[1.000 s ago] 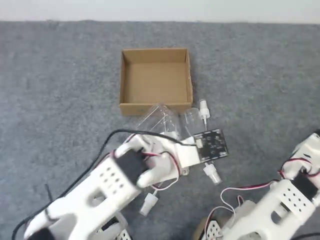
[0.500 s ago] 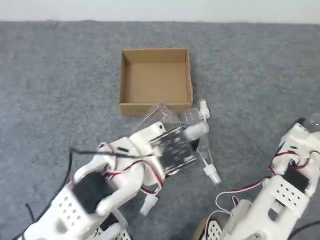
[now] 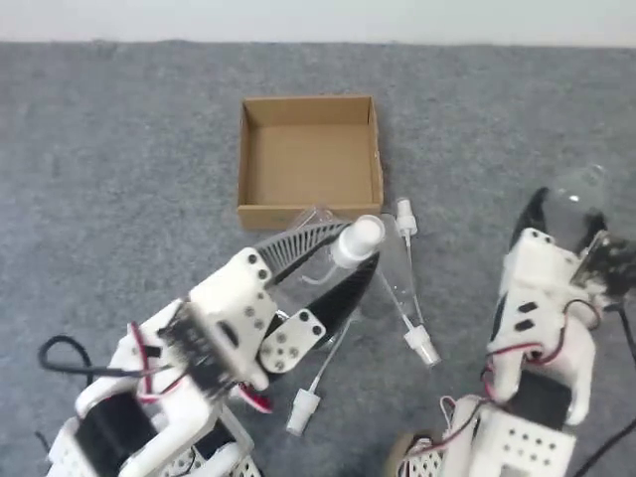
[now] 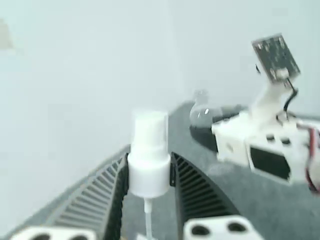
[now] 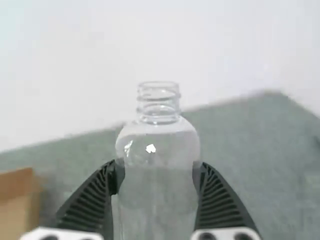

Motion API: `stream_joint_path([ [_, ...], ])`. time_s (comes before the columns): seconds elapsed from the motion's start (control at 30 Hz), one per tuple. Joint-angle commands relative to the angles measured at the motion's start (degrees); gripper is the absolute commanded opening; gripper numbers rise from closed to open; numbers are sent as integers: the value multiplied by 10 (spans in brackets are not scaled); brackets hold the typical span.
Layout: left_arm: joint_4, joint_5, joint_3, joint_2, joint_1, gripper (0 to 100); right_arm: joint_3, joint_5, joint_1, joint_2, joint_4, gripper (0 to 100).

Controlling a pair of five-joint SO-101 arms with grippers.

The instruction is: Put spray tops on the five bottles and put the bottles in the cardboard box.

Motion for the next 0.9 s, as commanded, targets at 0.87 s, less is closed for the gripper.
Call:
stream_joint_path([
  [0.87,-113,149,94,-253,-180,12,54,27,-383,-78,-147,7],
])
